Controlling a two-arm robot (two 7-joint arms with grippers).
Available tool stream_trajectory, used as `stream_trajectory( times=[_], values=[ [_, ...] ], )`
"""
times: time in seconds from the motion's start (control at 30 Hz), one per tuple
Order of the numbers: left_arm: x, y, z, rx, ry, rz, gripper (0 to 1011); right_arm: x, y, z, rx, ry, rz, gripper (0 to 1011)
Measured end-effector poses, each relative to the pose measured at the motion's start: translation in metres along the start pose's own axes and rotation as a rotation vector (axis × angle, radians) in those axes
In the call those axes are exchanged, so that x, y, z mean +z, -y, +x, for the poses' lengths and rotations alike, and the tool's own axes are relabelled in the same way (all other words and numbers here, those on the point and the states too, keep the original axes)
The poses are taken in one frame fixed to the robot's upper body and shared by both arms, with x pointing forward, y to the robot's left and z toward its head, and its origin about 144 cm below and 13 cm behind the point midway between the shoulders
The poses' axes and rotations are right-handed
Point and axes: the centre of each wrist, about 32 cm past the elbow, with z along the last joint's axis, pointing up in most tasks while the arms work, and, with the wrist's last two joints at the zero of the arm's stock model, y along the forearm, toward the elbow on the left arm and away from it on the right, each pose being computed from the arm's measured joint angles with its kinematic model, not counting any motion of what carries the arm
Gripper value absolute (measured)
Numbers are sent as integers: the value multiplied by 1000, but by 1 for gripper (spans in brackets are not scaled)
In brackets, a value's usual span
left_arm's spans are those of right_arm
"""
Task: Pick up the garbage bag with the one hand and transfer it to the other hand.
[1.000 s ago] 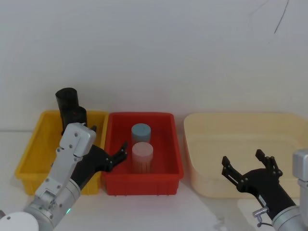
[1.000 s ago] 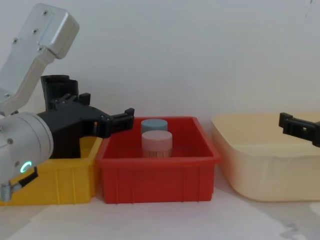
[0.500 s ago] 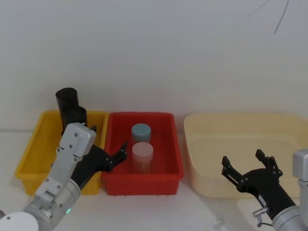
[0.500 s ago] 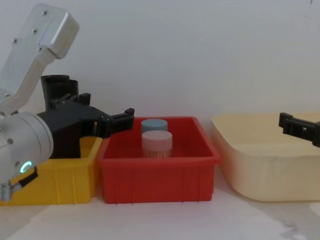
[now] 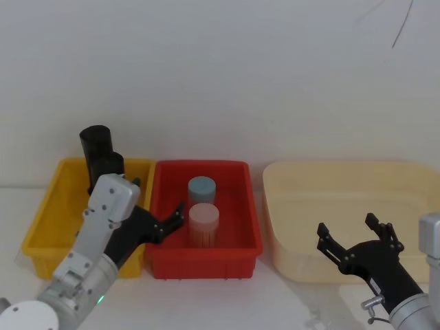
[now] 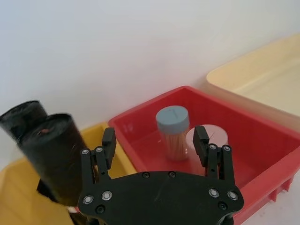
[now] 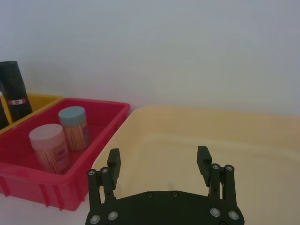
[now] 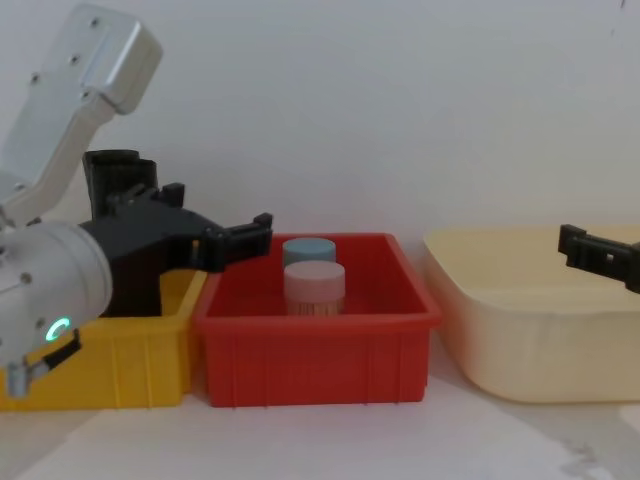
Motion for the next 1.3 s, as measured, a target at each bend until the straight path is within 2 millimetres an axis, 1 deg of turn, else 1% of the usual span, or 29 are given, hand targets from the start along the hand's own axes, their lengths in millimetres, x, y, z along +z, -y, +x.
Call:
stream_trajectory(
  times=[0.13, 0.23, 0.27, 0.3, 0.4, 0.47, 0.5, 0.53, 0.6, 0.7, 0.77, 0.8, 0.9, 0.93, 0.97, 1.03, 1.1, 1.13, 1.23, 1.3],
  values=[
    [9, 5, -4, -17, 14, -12, 1002, 3, -1, 2, 16, -8, 3, 1004],
    [21, 8, -6, -33, 27, -25, 1001, 6, -4, 3, 35, -16, 8, 1004],
    [28, 9, -6, -40, 36, -31, 1002, 9, -6, 4, 46, -21, 13, 1004],
    [31, 9, -6, -41, 38, -31, 1002, 10, -7, 4, 54, -23, 15, 1004],
    [47, 7, -4, -45, 52, -39, 1002, 14, -12, 3, 76, -31, 20, 1004],
    [59, 2, 1, -37, 63, -37, 1001, 19, -19, 2, 110, -43, 30, 1004],
    [59, 2, 1, -37, 63, -37, 1001, 19, -19, 2, 110, -43, 30, 1004],
    [68, -3, 4, -29, 68, -35, 1002, 22, -24, 0, 127, -48, 35, 1004],
    [78, -11, 10, -16, 71, -28, 1002, 26, -29, -2, 149, -53, 40, 1004],
    [90, -24, 19, 11, 71, -20, 1002, 32, -42, -7, 199, -65, 45, 1004],
    [96, -35, 26, 34, 67, -9, 1002, 34, -47, -9, 218, -67, 47, 1004],
    [96, -35, 26, 34, 67, -9, 1002, 37, -51, -11, 229, -68, 52, 1004],
    [105, -54, 39, 78, 52, 13, 1001, 40, -65, -18, 273, -74, 49, 1004],
    [107, -58, 42, 89, 48, 18, 1002, 41, -68, -20, 283, -75, 49, 1004],
    [108, -62, 45, 97, 44, 22, 1002, 43, -77, -25, 305, -78, 46, 1004],
    [111, -72, 53, 123, 29, 37, 1002, 46, -84, -28, 325, -79, 44, 1004],
    [113, -83, 62, 152, 15, 51, 1002, 50, -98, -35, 361, -80, 36, 1004],
    [113, -83, 62, 152, 15, 51, 1002, 50, -98, -35, 361, -80, 36, 1004],
    [112, -99, 78, 189, -13, 77, 1002, 53, -111, -41, 390, -78, 26, 1004],
    [111, -106, 86, 204, -29, 89, 1001, 54, -118, -45, 407, -76, 16, 1004]
  ],
)
